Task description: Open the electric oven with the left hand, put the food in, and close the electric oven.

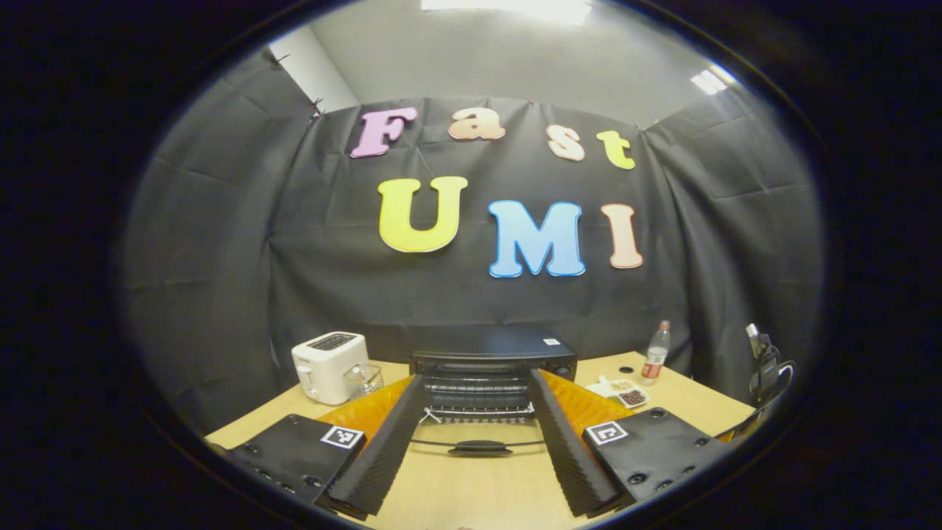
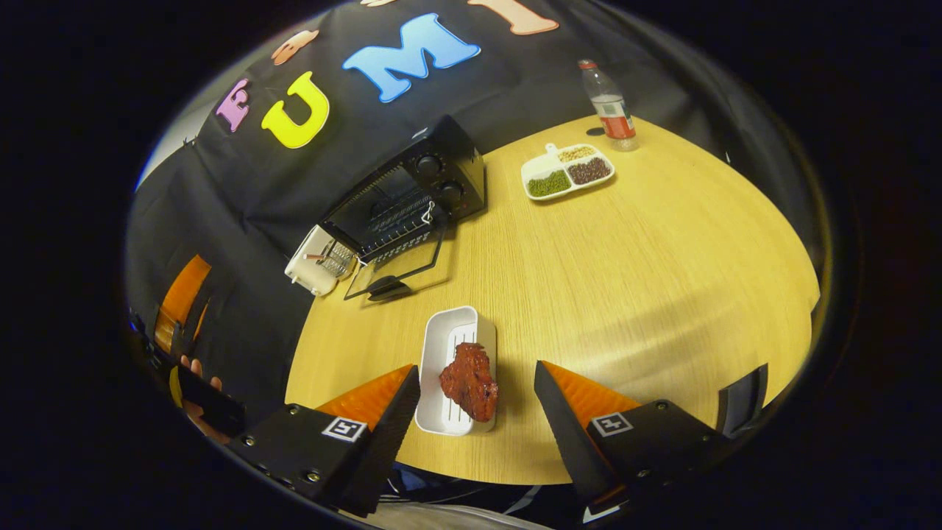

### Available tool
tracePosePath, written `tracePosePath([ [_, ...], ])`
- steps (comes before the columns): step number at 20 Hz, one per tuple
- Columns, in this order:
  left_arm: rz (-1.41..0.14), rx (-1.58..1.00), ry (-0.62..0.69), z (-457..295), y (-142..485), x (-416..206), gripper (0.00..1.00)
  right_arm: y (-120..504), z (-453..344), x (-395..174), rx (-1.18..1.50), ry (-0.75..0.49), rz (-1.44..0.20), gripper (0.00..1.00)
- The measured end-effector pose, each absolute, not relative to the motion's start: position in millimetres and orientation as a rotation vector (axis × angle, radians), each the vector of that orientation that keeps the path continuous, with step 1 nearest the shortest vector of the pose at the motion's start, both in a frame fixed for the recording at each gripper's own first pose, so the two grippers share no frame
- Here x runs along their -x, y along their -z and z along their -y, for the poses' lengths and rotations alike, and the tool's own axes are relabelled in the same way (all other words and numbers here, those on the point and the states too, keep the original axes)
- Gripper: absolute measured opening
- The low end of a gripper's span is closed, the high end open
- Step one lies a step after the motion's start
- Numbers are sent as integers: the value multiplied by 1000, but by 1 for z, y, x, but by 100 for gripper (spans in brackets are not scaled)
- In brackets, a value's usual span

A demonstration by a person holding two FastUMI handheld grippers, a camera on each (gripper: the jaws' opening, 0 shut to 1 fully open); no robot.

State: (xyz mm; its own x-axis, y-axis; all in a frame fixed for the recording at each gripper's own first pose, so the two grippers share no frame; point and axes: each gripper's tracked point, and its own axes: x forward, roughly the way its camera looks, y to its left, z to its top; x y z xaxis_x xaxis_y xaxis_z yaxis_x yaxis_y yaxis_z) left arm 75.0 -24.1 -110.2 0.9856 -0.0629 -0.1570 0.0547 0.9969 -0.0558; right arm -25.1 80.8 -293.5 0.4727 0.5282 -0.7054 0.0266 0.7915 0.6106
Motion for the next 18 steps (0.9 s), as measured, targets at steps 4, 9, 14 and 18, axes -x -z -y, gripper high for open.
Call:
tracePosePath([
  [4,-163,51,10,13,106,-61,94,302,-91,26,-724,-335,-1090,64],
  [9,-153,22,-24,5,101,-48,96,308,-97,26,-808,-355,-1130,23],
  [14,-138,22,-64,-6,94,-33,94,288,-97,24,-803,-416,-1073,15],
  [18,-121,17,-76,-14,92,-30,91,286,-84,24,-714,-401,-1053,5],
])
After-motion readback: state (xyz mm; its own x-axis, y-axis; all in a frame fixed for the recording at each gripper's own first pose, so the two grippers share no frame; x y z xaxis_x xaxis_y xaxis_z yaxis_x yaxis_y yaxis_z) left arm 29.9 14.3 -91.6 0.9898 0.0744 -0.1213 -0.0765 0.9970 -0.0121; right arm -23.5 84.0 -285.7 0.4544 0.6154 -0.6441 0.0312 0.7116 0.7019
